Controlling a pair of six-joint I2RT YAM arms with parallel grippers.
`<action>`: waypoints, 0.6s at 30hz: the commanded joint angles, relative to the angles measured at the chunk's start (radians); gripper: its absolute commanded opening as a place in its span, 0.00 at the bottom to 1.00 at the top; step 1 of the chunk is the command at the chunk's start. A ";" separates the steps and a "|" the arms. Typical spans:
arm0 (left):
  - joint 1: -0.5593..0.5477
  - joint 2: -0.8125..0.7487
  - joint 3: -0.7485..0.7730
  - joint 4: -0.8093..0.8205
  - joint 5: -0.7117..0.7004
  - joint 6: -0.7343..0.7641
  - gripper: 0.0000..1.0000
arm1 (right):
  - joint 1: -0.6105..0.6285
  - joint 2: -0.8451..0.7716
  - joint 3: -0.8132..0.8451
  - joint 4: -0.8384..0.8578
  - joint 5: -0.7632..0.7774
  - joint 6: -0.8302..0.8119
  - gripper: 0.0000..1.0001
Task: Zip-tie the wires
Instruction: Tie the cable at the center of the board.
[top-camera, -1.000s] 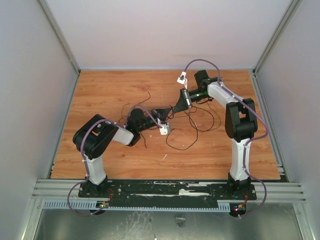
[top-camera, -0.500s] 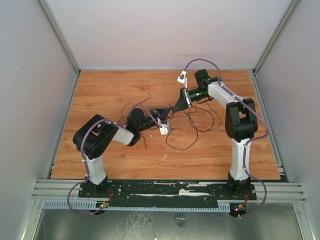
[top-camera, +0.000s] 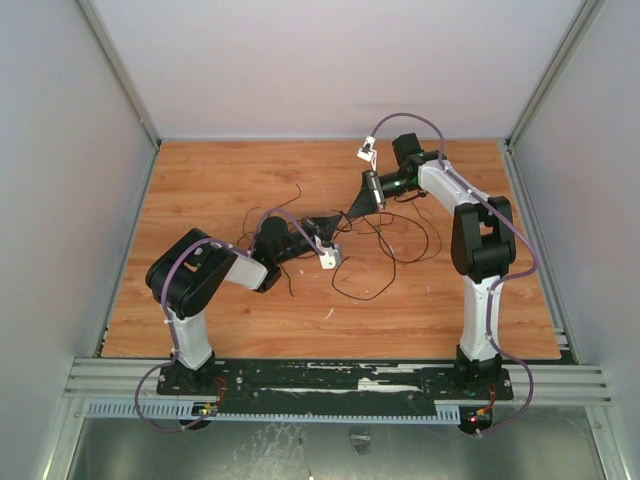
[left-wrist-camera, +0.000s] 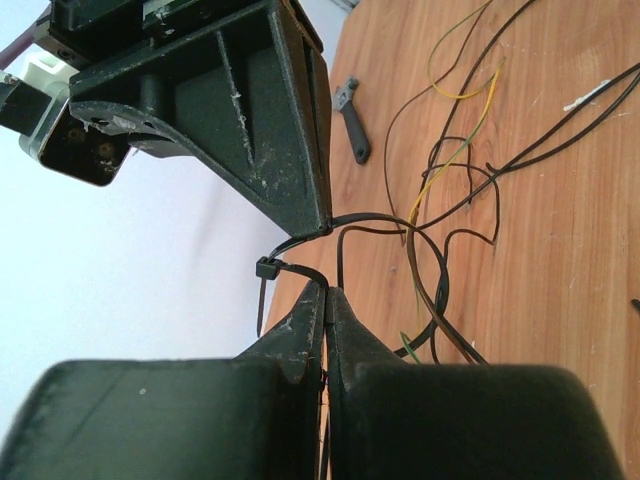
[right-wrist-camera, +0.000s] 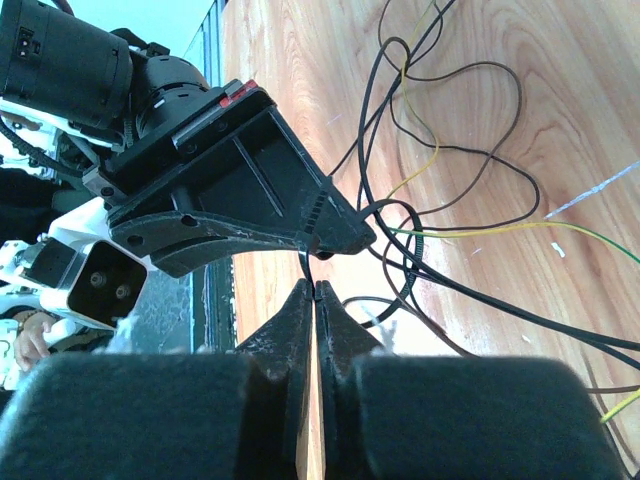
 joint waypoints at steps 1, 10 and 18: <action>-0.023 -0.020 0.010 0.008 0.039 -0.006 0.00 | -0.019 0.016 0.037 0.053 0.014 0.010 0.00; -0.024 -0.001 0.036 0.057 0.023 -0.148 0.00 | -0.009 -0.037 -0.075 0.111 -0.025 0.004 0.00; -0.022 0.006 0.037 0.047 0.007 -0.164 0.00 | -0.007 -0.058 -0.119 0.162 -0.057 0.022 0.00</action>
